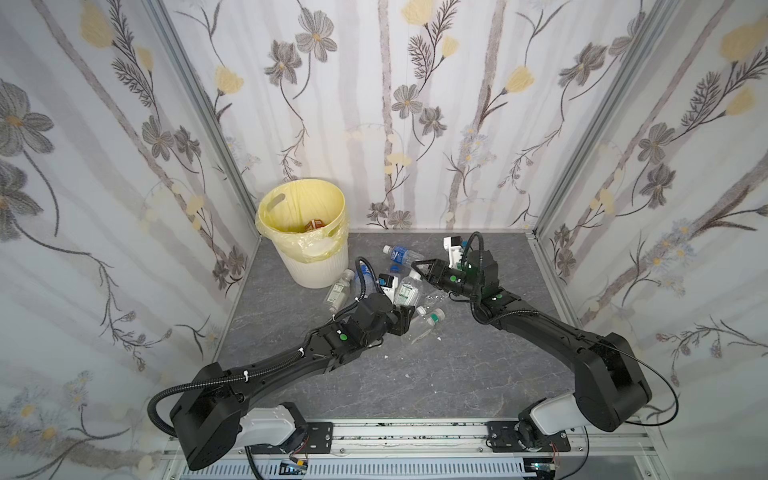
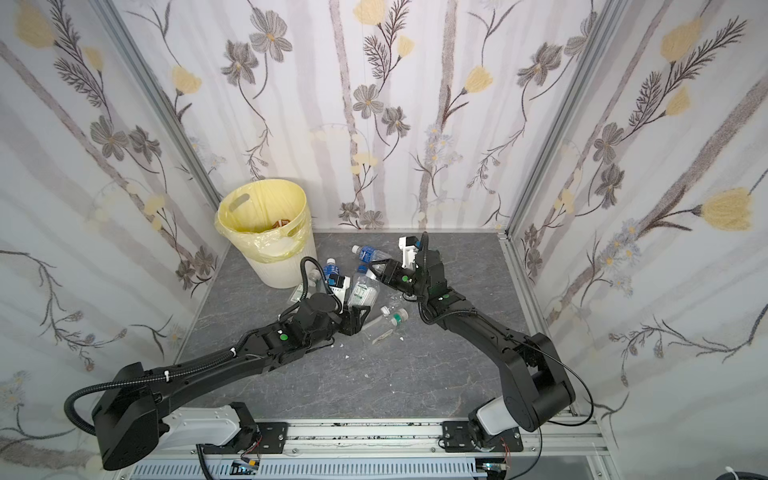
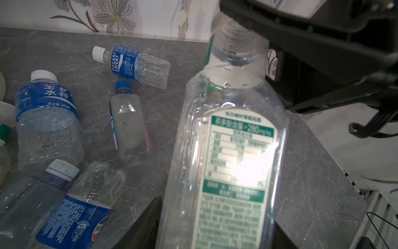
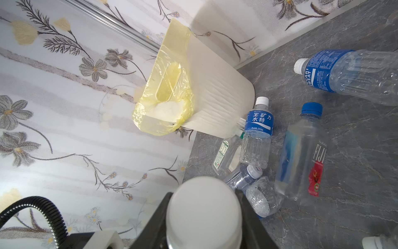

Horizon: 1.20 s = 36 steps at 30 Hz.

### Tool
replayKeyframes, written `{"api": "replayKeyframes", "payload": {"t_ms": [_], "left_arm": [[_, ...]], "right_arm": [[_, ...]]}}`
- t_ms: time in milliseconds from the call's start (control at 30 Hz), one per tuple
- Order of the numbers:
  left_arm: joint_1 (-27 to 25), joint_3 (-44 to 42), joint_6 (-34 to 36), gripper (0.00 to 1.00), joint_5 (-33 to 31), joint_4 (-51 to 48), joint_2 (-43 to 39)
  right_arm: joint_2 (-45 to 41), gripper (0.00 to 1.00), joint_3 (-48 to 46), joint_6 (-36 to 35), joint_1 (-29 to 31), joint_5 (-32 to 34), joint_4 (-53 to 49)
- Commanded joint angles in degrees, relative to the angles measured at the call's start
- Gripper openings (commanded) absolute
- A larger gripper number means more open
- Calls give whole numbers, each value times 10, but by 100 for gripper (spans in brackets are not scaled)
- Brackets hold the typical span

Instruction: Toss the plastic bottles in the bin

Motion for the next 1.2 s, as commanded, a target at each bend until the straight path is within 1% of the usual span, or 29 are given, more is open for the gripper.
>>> {"api": "replayKeyframes", "payload": {"t_ms": [0,67,200,267,433,500,533,567,700,833,1000,1100,1167], "left_arm": [[2,-2,-14,55,-9,42,-3],[2,-1,-12,53,-11,42,-3],[3,1,-6,52,-20,40,-18],[3,3,-4,53,-24,38,-17],[12,33,-15,52,-44,-7,0],[16,48,-17,52,-46,-27,11],[17,55,-15,51,-47,-35,12],[18,62,-15,52,-49,-43,12],[35,102,-18,52,-48,-92,21],[54,156,-3,51,-50,-147,27],[85,242,25,51,-57,-223,36],[111,283,44,51,-47,-256,45],[131,328,54,51,-41,-281,57]], "right_arm": [[4,40,1,11,1,-30,28],[5,47,4,10,0,-33,25],[4,55,11,2,-1,-37,14],[0,65,16,-7,-1,-35,1],[-17,81,20,-23,-6,-29,-20],[-19,90,21,-31,-9,-25,-30],[-36,97,22,-37,-11,-21,-36],[-42,100,23,-43,-12,-15,-43],[-60,100,38,-80,-16,9,-87],[-84,100,52,-119,-19,45,-123],[-102,100,89,-207,-12,100,-198],[-109,100,118,-269,8,146,-241],[-107,100,139,-309,31,176,-265]]}}
